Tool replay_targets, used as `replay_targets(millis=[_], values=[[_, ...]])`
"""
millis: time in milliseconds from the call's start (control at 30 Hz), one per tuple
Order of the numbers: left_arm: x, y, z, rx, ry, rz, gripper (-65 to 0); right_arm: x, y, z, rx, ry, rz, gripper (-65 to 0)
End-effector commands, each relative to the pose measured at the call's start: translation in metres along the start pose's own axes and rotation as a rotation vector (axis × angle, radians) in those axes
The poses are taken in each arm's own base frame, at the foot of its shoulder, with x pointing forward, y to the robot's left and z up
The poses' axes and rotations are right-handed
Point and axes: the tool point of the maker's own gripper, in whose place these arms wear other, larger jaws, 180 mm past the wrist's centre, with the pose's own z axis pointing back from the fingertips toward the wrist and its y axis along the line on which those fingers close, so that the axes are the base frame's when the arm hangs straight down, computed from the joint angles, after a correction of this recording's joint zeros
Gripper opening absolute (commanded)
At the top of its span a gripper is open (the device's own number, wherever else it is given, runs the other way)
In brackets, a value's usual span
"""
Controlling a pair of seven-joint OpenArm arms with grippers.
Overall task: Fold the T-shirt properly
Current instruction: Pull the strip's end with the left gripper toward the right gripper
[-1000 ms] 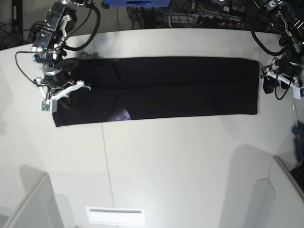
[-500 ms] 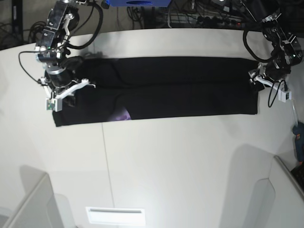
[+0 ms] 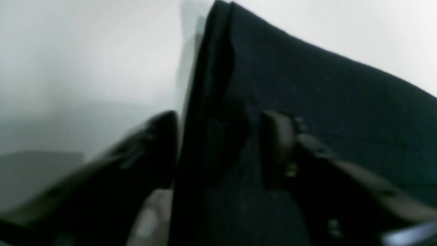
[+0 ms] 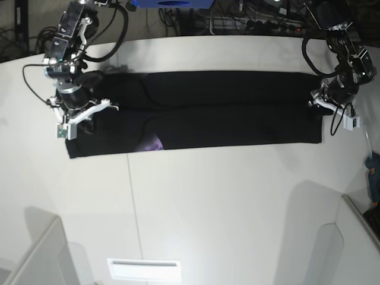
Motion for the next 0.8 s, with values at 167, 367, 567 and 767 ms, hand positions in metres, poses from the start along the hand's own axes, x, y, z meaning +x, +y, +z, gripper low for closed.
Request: replay_targets(millis=[167, 367, 567, 767], values=[[-0.011, 0.004, 0.001, 0.019, 0.059, -0.009, -62.4, 0.017, -0.001, 0.003, 0.000, -0.059, 0.007, -65.0], [-0.011, 0.006, 0.002, 0.022, 0.059, -0.010, -65.0, 0.017, -0.001, 0.003, 0.000, -0.059, 0.007, -65.0], [0.008, 0.024, 0.013, 0.062, -0.026, -0.051, -65.0, 0.015, 0.000, 0.003, 0.002, -0.053, 0.001, -65.0], [0.018, 0.042, 0.026, 0.104, -0.055, -0.087, -65.0, 0.008, 0.002, 0.004, 0.007, -0.038, 0.002, -65.0]])
